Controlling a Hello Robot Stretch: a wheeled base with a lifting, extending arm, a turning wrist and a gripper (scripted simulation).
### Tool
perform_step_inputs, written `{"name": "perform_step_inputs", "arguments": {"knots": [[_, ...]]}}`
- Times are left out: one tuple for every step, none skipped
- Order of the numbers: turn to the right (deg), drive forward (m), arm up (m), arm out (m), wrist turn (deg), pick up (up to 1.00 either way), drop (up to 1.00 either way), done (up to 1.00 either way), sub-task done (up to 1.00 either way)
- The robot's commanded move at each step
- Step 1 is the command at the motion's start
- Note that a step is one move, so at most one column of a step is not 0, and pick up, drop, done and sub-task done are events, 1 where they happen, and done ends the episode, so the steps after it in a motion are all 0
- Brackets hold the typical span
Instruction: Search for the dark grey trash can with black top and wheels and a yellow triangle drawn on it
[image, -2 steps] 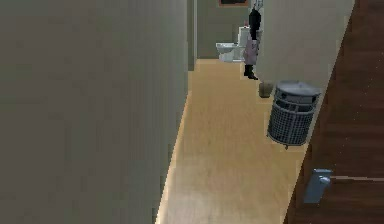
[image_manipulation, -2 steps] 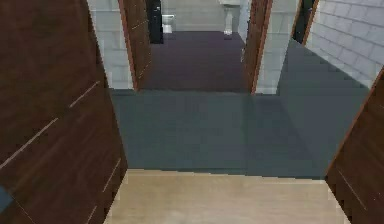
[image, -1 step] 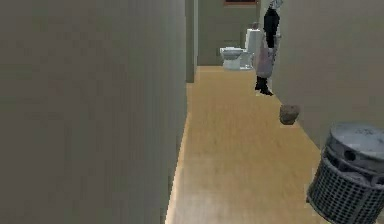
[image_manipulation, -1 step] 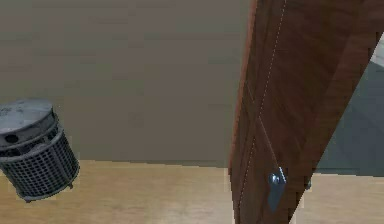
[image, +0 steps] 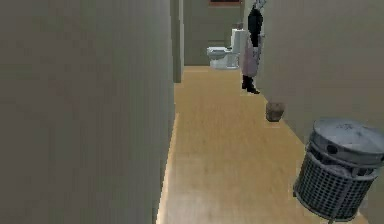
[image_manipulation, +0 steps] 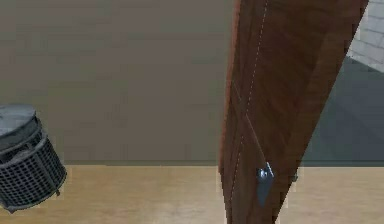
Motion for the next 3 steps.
{"name": "perform_step_inputs", "arguments": {"knots": [[0.0, 1.00, 0.00, 0.00, 0.0, 0.00, 0.00, 0.00, 0.00], [0.0, 1.00, 0.00, 0.00, 0.0, 0.00, 0.00, 0.00, 0.00], [0.0, 0.85, 0.00, 0.00, 0.0, 0.00, 0.00, 0.00, 0.00]]}}
